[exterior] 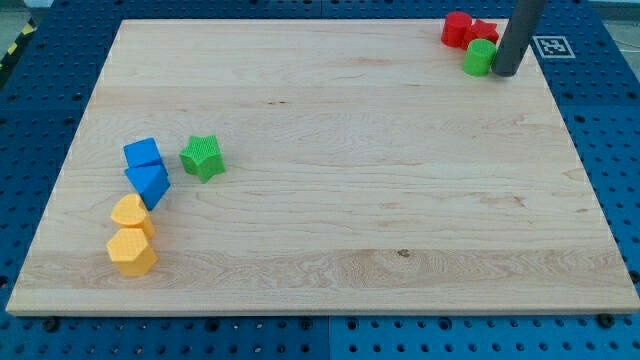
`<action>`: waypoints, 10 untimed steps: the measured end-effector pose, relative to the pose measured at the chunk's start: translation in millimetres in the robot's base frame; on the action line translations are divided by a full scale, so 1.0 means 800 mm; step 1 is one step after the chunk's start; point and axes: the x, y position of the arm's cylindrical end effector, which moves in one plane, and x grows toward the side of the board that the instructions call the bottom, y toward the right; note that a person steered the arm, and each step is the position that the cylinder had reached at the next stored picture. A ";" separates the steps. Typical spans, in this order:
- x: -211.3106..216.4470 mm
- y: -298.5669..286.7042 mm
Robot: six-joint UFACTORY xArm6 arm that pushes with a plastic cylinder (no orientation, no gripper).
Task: Move the blue cube above the green star
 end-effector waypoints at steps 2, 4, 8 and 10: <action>0.075 -0.137; 0.108 -0.428; 0.205 -0.618; 0.144 -0.408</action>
